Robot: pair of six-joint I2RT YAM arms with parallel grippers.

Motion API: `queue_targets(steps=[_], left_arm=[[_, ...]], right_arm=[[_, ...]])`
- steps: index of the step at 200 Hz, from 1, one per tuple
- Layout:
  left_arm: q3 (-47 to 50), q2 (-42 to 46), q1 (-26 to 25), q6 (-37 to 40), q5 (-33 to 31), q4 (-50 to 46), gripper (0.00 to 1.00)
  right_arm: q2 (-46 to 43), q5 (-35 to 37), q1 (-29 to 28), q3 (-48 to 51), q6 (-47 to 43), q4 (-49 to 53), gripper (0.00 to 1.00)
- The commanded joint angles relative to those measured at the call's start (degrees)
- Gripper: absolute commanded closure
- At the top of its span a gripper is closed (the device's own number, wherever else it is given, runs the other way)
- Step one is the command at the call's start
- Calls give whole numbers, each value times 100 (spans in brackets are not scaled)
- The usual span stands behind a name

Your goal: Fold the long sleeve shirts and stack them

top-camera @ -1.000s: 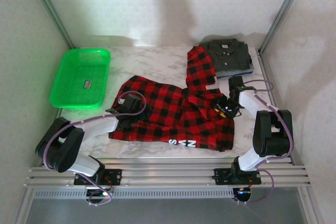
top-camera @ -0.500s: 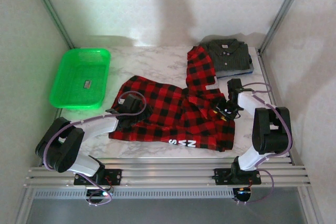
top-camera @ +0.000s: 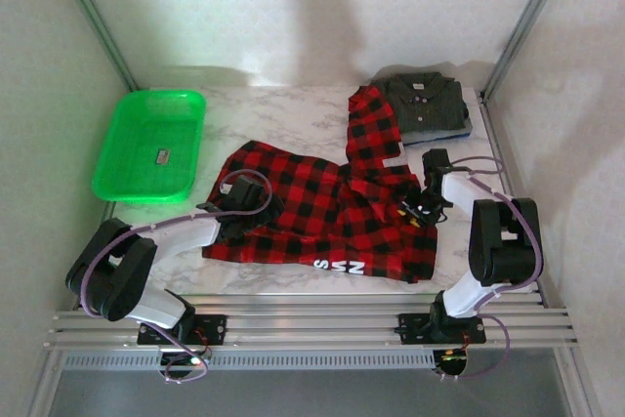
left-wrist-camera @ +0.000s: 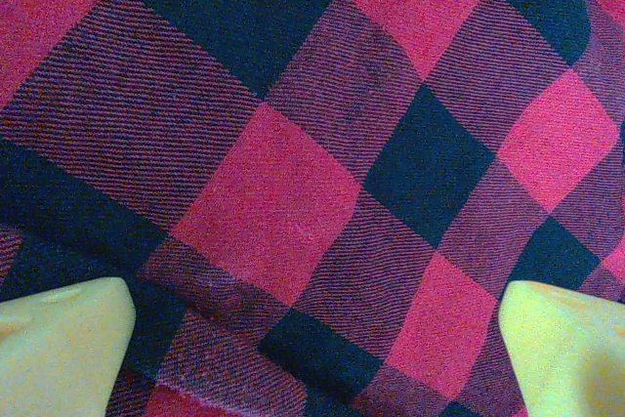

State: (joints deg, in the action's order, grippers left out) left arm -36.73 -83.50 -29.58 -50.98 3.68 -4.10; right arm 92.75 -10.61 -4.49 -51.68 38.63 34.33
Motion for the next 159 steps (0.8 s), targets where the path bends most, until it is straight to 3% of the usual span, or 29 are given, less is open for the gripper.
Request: queue_targets(steps=[1,67,159], left_arm=[[105,-62,-48,18,43,-180,4],[157,-21,-48,9,27,-184,4],[157,-15,-48,36,53,-169,4]], right_arm=[[12,4,-11,-142,22,232,76],[-150,-20,-15,-378,-14,348,98],[-619,-318,-10,-459,5,189,100]])
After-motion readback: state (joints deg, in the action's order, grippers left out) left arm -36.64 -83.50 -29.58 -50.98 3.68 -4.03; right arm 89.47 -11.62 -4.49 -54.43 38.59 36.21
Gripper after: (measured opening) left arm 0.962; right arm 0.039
